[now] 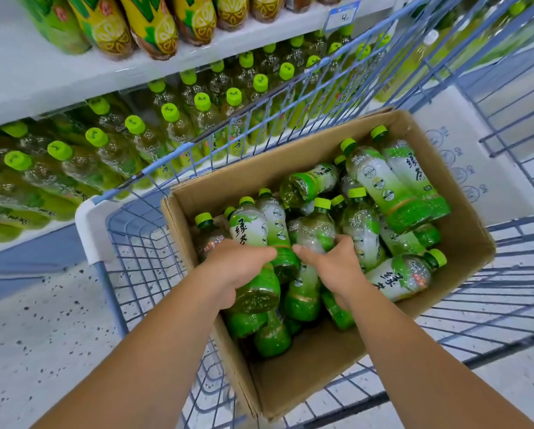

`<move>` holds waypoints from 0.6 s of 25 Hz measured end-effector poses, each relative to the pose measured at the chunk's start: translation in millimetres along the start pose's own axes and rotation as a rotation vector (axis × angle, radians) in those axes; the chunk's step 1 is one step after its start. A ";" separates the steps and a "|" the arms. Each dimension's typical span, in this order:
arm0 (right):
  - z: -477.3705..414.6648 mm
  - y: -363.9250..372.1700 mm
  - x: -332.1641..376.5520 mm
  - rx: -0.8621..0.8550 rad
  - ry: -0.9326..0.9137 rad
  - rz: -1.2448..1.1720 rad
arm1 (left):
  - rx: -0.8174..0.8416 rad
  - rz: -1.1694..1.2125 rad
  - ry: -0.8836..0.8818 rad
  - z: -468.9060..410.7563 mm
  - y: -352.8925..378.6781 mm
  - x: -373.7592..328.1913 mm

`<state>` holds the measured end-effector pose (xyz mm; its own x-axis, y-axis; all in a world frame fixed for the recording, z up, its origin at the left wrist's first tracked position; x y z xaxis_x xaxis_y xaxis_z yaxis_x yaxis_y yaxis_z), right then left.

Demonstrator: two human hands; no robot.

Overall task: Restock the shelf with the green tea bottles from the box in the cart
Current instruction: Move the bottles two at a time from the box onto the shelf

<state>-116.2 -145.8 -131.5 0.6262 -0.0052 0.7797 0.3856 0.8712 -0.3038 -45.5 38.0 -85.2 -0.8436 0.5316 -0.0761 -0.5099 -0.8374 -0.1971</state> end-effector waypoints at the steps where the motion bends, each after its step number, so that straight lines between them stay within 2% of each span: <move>1: -0.1 -1.6 0.9 -0.022 -0.010 -0.028 | 0.009 0.010 -0.005 0.4 -0.6 1.0; 5: 7.0 -11.5 7.0 -0.091 -0.050 -0.138 | 0.037 0.040 0.023 -0.8 -3.6 7.8; 15: 53.1 -2.1 60.7 0.046 -0.082 -0.377 | -0.002 -0.037 0.302 44.5 -34.2 12.9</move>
<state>-115.0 -121.9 -54.5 0.3897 -0.2916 0.8736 0.5467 0.8366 0.0354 -46.5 67.9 -36.0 -0.7363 0.5757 -0.3556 -0.5386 -0.8168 -0.2070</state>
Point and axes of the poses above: each hand's wrist, its own z-axis away from the middle knuckle, its own y-axis out of the palm, x = y × z, the point moved 5 cm from there along -z, towards the middle knuckle, and after that the axes turned 15 degrees about -y, right-handed, at the moved point
